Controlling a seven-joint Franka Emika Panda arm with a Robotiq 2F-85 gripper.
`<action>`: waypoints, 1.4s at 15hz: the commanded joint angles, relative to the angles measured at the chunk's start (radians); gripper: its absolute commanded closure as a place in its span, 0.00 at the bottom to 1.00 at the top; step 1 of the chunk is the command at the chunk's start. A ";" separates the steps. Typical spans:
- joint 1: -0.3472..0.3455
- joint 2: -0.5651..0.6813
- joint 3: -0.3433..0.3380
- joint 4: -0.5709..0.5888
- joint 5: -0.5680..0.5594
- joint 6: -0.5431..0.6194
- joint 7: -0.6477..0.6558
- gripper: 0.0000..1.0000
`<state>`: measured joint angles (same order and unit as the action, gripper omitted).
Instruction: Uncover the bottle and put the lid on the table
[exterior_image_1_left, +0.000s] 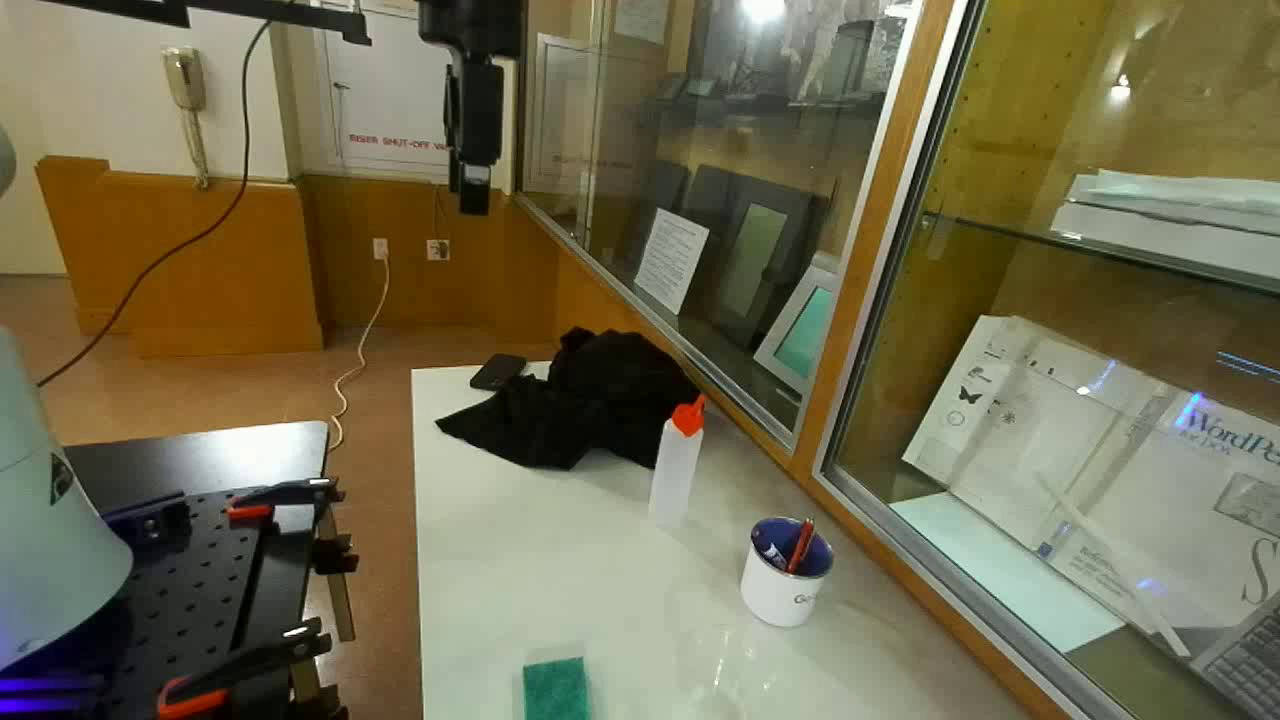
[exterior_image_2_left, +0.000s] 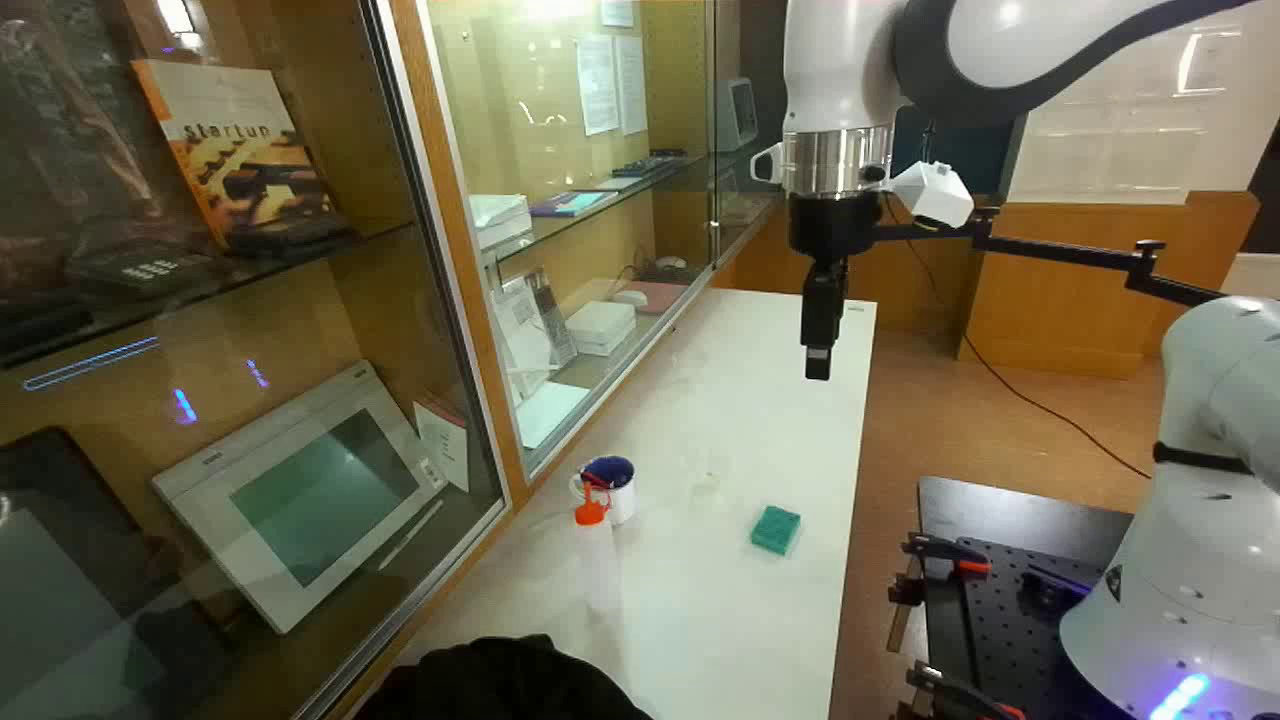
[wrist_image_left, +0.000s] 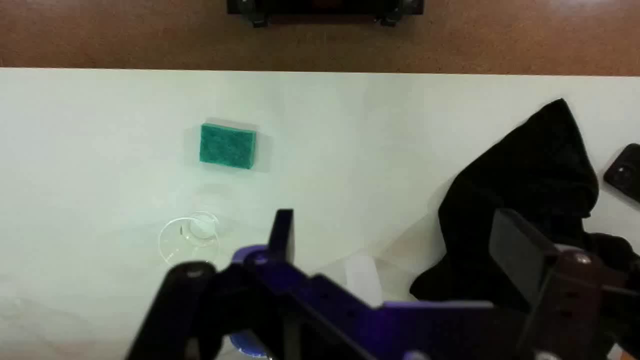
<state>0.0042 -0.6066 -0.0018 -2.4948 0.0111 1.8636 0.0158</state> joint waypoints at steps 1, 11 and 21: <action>-0.002 0.000 0.002 0.002 0.001 -0.002 -0.001 0.00; -0.002 0.000 0.002 0.002 0.001 -0.002 -0.001 0.00; 0.008 0.041 0.002 0.014 0.041 0.219 0.014 0.00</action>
<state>0.0075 -0.6011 -0.0017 -2.4945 0.0261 1.9947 0.0212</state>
